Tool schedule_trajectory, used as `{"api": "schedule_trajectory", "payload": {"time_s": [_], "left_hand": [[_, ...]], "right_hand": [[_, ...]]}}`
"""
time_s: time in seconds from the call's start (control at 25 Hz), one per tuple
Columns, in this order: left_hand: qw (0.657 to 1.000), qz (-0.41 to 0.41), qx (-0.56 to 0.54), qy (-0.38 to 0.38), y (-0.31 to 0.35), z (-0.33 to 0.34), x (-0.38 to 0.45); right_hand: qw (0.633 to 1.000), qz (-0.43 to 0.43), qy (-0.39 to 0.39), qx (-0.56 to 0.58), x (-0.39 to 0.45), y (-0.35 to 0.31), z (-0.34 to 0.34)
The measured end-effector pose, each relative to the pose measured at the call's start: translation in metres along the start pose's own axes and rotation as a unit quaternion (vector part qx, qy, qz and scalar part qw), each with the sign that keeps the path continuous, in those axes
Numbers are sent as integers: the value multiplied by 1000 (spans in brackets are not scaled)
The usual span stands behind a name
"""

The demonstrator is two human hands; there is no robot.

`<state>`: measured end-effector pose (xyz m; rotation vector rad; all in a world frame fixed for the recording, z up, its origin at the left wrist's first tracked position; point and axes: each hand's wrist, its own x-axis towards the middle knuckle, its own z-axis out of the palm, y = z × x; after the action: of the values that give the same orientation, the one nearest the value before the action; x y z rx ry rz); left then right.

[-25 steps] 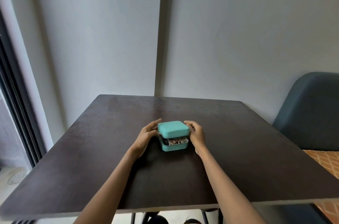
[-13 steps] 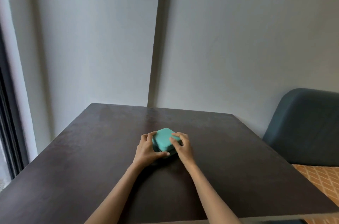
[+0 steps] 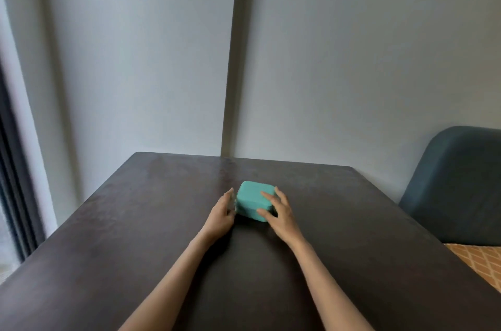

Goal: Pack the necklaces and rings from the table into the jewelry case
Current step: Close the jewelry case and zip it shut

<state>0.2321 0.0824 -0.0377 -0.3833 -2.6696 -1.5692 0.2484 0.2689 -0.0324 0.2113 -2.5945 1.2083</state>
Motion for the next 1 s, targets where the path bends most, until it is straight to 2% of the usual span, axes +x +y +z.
{"api": "schedule_trajectory", "payload": {"time_s": [0.12, 0.2, 0.28, 0.4, 0.6, 0.76, 0.84, 0.92, 1.0], "left_hand": [[995, 2, 78, 62, 6, -1, 8], [994, 2, 95, 54, 5, -3, 15], [997, -2, 60, 44, 1, -5, 19], [998, -15, 10, 56, 0, -8, 24], [988, -15, 130, 82, 4, -2, 30], [991, -26, 116, 61, 4, -5, 33], [988, -16, 149, 47, 3, -4, 35], [982, -1, 184, 50, 3, -3, 35], [983, 8, 172, 69, 2, -1, 32]], "right_hand": [[1000, -14, 27, -6, 2, 4, -3], [1000, -23, 12, -9, -1, 5, -5], [999, -32, -7, -21, -1, 7, -7], [996, -47, 13, -70, 1, 12, -7], [990, -65, 38, -123, -2, 9, -6], [987, -65, 35, -141, -4, 8, -7], [986, -62, 39, -150, -6, 6, -8], [984, -58, 48, -159, -7, 5, -8], [983, -46, 57, -171, -7, 2, -7]]}}
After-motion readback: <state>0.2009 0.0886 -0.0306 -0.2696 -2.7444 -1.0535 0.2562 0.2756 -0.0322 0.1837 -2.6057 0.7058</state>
